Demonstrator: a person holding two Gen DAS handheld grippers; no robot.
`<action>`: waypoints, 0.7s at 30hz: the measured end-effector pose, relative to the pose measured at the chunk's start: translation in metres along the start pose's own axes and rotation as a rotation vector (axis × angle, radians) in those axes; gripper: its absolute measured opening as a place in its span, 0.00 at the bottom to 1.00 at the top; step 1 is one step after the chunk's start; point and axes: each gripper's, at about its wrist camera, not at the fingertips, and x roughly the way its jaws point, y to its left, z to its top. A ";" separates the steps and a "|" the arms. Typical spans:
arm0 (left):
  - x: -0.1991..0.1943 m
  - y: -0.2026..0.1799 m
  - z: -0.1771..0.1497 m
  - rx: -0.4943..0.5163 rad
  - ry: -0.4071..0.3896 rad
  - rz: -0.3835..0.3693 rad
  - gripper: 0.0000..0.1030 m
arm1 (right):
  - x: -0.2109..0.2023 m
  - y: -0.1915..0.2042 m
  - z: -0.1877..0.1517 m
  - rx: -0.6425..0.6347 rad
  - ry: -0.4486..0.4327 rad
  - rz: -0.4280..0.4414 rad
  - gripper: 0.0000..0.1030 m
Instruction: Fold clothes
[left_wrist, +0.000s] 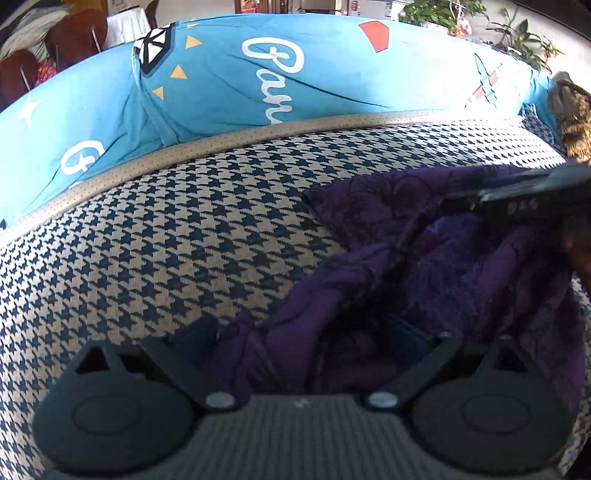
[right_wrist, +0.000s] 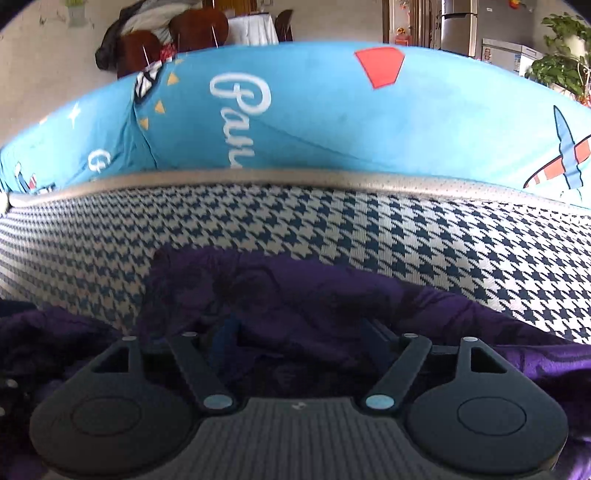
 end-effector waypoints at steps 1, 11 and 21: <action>0.000 0.002 0.001 -0.012 -0.001 -0.004 0.96 | 0.003 0.001 -0.001 -0.003 0.000 -0.010 0.71; -0.007 0.006 0.011 -0.070 -0.043 -0.032 0.96 | -0.008 -0.004 0.004 0.068 -0.096 -0.063 0.05; -0.004 0.006 0.019 -0.096 -0.051 -0.026 0.96 | -0.047 -0.038 0.016 0.184 -0.190 -0.054 0.03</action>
